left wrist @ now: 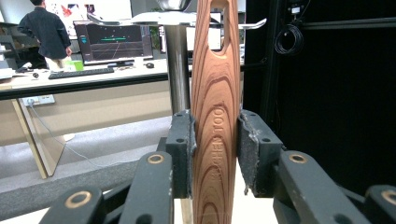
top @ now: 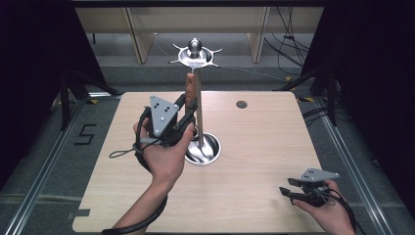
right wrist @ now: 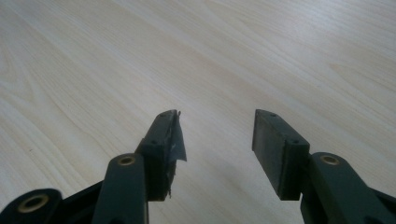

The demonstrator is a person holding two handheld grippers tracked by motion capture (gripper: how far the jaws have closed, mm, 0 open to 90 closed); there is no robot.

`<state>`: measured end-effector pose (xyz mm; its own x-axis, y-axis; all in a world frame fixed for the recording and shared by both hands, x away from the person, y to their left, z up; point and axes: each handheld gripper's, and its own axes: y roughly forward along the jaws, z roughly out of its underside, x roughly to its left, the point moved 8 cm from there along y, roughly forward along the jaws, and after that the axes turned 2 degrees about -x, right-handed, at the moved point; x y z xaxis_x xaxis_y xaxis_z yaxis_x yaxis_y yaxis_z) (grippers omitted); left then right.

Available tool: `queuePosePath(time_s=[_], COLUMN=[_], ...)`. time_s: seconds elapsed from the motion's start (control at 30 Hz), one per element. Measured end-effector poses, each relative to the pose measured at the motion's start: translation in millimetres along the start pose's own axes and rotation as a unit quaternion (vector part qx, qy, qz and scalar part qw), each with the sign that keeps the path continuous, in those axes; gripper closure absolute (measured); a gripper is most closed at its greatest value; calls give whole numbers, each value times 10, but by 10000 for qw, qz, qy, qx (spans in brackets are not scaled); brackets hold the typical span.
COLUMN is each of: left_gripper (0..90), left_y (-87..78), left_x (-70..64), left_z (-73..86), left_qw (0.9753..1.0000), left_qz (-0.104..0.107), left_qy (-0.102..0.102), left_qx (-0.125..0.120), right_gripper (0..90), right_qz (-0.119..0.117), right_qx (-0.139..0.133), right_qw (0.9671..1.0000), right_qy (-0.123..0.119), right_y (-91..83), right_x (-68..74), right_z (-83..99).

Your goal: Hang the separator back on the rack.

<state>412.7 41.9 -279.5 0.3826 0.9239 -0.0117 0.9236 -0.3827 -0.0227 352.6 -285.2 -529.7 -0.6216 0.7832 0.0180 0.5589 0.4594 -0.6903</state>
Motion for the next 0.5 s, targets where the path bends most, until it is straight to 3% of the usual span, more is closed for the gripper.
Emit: queuePosePath(time_s=[0.27,0.5], left_gripper=[671,671], left_y=[28,49], left_x=[-7,-5], left_z=[-27,-31], left_qw=[10000,9999], left_qz=[-53,-119], left_qy=[27,54], left_qx=[-29,-26], right_gripper=[514,514], right_qz=[-2,-19], right_qx=[7,15], right_qw=[10000,10000], right_qy=[62,-27], right_y=[2,4], right_x=[16,5], right_z=[4,3])
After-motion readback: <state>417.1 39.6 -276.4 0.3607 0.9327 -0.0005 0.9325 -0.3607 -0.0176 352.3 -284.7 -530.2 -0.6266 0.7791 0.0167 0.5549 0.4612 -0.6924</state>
